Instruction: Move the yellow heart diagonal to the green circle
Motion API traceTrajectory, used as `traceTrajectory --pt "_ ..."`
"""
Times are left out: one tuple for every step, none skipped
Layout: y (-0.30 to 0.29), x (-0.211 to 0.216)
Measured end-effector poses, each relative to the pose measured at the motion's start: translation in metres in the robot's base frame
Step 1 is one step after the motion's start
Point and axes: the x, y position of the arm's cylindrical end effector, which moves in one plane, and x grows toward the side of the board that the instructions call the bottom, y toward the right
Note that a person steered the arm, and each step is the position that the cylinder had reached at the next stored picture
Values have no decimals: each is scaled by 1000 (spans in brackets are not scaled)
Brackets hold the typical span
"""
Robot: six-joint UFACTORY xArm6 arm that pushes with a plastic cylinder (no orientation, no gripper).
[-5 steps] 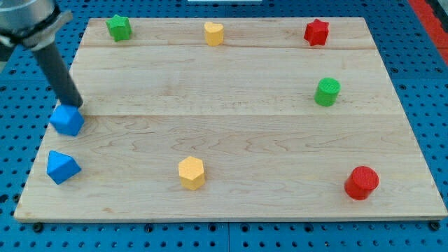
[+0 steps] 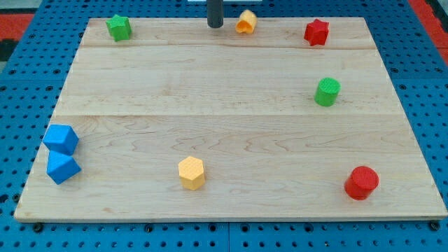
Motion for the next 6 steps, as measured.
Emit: traceTrajectory --pt "-2 -1" --pt "-13 -1" --pt "-15 -2" --pt "-15 -2" --pt "-46 -2" --pt "-115 -3"
